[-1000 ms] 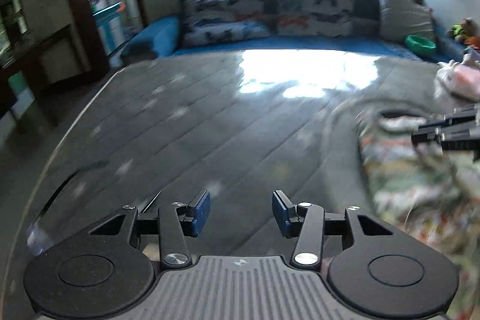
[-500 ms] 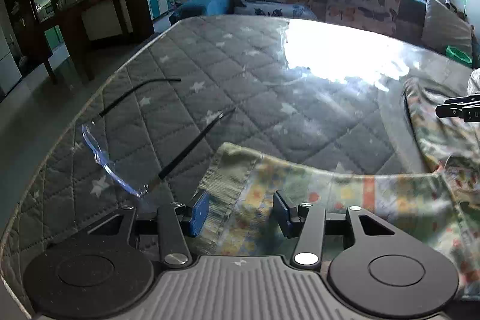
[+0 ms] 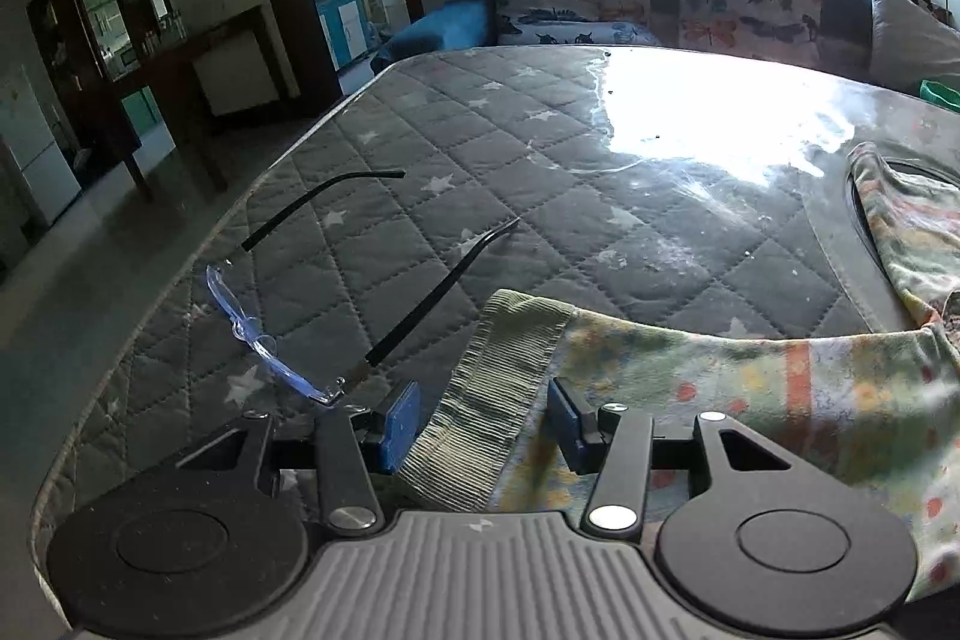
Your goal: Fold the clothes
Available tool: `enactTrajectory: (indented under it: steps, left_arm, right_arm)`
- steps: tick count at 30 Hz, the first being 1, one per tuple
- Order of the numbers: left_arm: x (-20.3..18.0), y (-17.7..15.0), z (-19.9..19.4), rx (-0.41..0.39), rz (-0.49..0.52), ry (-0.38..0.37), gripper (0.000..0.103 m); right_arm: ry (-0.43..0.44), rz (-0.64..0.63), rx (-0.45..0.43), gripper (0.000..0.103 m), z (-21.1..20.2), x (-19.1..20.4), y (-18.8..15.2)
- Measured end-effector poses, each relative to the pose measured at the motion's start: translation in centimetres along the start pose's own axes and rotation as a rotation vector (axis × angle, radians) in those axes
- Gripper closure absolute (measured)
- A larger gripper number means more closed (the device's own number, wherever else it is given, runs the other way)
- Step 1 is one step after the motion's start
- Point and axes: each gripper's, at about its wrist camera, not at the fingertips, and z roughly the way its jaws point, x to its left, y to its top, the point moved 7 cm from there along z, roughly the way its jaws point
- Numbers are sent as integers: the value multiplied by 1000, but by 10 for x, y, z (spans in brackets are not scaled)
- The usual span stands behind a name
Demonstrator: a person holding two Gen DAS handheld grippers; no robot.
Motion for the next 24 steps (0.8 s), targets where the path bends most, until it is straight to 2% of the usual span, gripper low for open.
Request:
enactTrajectory:
  steps: [10, 13, 17, 19, 24]
  left_arm:
    - [-4, -1, 5, -49, 87, 63, 51]
    - [-3, -1, 7, -55, 85, 66, 51]
    - [-1, -2, 7, -54, 64, 59, 51]
    - [0, -3, 5, -49, 45, 47, 52]
    - [-3, -2, -10, -58, 17, 13, 52]
  right_arm:
    - [68, -108, -17, 51, -32, 78, -35]
    - [72, -55, -54, 51, -57, 75, -41]
    - [-8, 27, -68, 51, -84, 57, -58]
    - [-27, 36, -33, 51, -89, 54, -72]
    - [18, 61, 21, 51, -100, 52, -98]
